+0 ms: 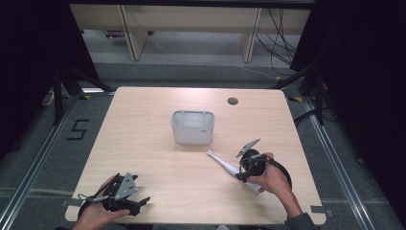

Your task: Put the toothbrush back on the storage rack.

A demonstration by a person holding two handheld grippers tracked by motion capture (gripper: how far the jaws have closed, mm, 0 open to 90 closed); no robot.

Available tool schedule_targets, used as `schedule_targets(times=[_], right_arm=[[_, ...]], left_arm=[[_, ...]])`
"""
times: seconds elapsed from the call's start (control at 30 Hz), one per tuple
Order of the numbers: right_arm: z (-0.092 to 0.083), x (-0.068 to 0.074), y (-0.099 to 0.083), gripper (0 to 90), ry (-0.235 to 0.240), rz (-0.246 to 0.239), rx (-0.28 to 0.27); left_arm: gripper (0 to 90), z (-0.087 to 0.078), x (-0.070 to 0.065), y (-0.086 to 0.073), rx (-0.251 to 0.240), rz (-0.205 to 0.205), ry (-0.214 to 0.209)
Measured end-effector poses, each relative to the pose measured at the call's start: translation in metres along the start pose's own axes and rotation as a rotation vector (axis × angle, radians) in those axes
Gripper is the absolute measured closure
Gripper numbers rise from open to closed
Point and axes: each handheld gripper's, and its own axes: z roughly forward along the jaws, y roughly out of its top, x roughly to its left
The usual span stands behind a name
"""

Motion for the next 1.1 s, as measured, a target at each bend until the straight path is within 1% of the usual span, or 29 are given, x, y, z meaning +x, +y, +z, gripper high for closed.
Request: schedule_targets(times=[0.03,0.07,0.17,0.27,0.3,0.33,0.37,0.4,0.43,0.47,0.53,0.57,0.6,0.63,0.7,0.77,0.8,0.87,0.9,0.93,0.97,1.0,1.03,1.07,1.1], right_arm=[[0.001,0.001,0.003,54.0,-0.008,-0.007,0.018],[0.001,0.001,0.003,54.0,-0.008,-0.007,0.018],[0.003,0.002,0.007,55.6,-0.002,-0.022,0.043],[0.004,0.001,0.01,56.7,-0.006,-0.04,0.063],[0.005,0.002,0.011,56.6,-0.002,-0.034,0.072],[0.006,0.001,0.012,56.6,0.001,-0.055,0.083],[0.008,0.002,0.013,57.4,0.0,-0.062,0.09],[0.008,0.002,0.013,57.4,0.0,-0.062,0.09],[0.008,0.002,0.013,58.0,0.002,-0.06,0.095],[0.01,0.002,0.014,58.4,0.01,-0.066,0.102],[0.012,0.002,0.015,59.5,0.012,-0.074,0.124],[0.015,0.002,0.017,59.5,0.006,-0.072,0.136],[0.015,0.002,0.017,59.5,0.006,-0.072,0.136],[0.015,0.002,0.018,59.6,0.01,-0.062,0.146],[0.016,0.0,0.02,60.2,0.014,-0.072,0.155],[0.018,-0.001,0.022,60.8,0.018,-0.093,0.167],[0.019,0.0,0.023,61.4,0.015,-0.063,0.176],[0.02,-0.002,0.024,61.9,0.006,-0.082,0.201],[0.021,-0.001,0.025,62.6,0.012,-0.076,0.204],[0.023,-0.001,0.026,63.1,0.031,-0.057,0.209],[0.023,-0.004,0.026,63.8,0.031,-0.089,0.205],[0.023,-0.003,0.026,64.4,0.018,-0.077,0.221],[0.023,-0.005,0.026,64.7,0.016,-0.101,0.223],[0.023,-0.002,0.026,65.3,0.037,-0.075,0.229],[0.022,-0.001,0.027,65.8,0.044,-0.059,0.251]], left_arm=[[16.3,0.0,0.0,0.0,0.001,-0.001,0.001],[16.3,0.0,0.0,0.0,0.001,-0.002,0.002],[16.4,0.0,0.0,0.0,-0.001,-0.002,0.0],[16.4,0.0,0.0,0.0,0.002,0.002,0.001],[16.4,0.001,-0.001,0.0,-0.011,-0.012,-0.003],[16.4,0.0,-0.001,0.0,-0.008,-0.009,-0.002],[16.4,-0.001,0.001,0.0,0.0,-0.001,0.001],[16.4,-0.001,0.001,0.0,0.0,-0.001,0.001],[16.4,0.0,0.001,0.0,-0.01,-0.014,0.0],[16.4,-0.001,0.001,0.0,-0.002,-0.003,0.002],[16.4,0.0,0.0,0.0,0.0,0.0,-0.002],[16.4,0.0,0.0,0.0,-0.001,-0.002,-0.003],[16.4,0.0,0.0,0.0,-0.001,-0.001,0.0],[16.4,-0.001,0.001,0.001,0.0,0.004,0.002],[16.4,-0.001,0.001,0.0,-0.001,0.004,0.003],[16.4,0.0,0.001,0.0,0.002,0.002,0.001],[16.4,-0.001,0.001,0.0,0.001,0.003,0.002],[16.4,-0.001,0.0,0.001,-0.004,0.001,0.0],[16.4,-0.001,0.001,0.0,-0.002,0.0,0.001],[16.4,-0.001,0.001,0.0,0.001,0.001,0.001],[16.4,0.0,0.001,0.0,-0.01,-0.011,0.001],[16.4,0.0,0.001,0.0,-0.012,-0.012,0.0],[16.4,-0.001,0.001,0.001,-0.002,0.004,0.0],[16.4,-0.001,0.001,0.001,-0.003,0.004,0.002],[16.4,0.0,0.001,0.0,0.0,0.0,-0.001]])
